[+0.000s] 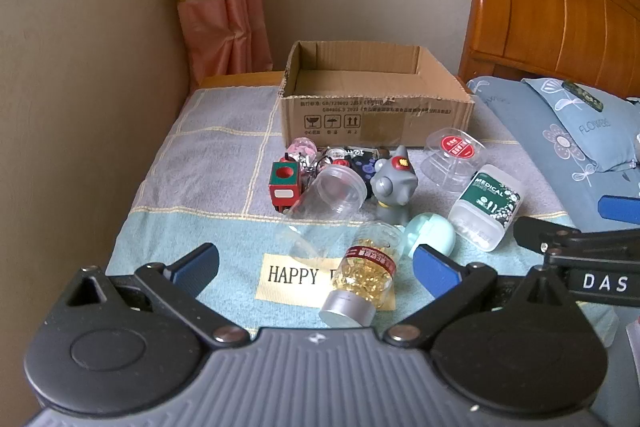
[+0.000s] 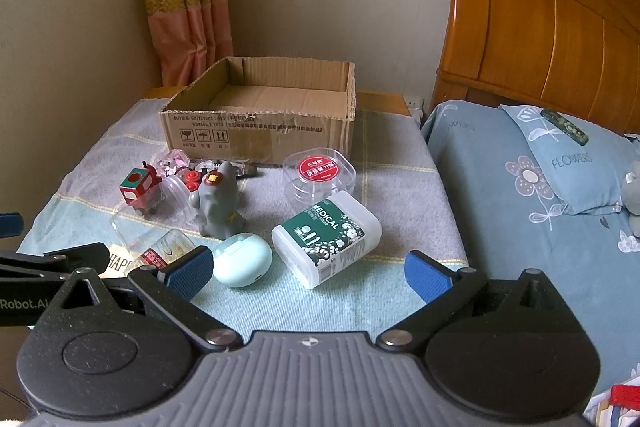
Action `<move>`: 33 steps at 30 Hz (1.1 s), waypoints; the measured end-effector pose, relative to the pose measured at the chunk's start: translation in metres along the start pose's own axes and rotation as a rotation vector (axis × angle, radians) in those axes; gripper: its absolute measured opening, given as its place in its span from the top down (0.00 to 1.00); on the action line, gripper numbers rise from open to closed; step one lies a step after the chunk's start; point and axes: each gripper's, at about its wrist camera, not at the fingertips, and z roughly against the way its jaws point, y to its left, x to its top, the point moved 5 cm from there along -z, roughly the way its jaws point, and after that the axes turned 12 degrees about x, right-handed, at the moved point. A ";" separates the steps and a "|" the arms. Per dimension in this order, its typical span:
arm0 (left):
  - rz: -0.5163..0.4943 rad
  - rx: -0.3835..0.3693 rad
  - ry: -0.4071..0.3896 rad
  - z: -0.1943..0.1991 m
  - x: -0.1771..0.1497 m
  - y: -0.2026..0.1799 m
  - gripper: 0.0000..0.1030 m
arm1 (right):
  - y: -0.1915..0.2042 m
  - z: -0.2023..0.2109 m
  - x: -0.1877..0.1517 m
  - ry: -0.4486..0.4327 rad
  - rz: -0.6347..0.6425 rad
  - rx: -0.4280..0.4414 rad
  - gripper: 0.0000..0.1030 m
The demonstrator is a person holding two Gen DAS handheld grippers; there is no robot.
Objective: Organize rigid objects
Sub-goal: 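Move left gripper to the capsule bottle while right gripper approaches the white MEDICAL bottle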
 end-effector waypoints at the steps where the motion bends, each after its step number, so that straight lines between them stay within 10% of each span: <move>1: -0.002 0.001 0.000 0.000 0.000 0.000 0.01 | 0.000 0.000 0.000 -0.002 0.000 0.001 0.00; 33: -0.173 -0.129 -0.031 -0.029 -0.014 -0.009 0.01 | -0.007 -0.005 0.000 -0.040 0.052 0.054 0.00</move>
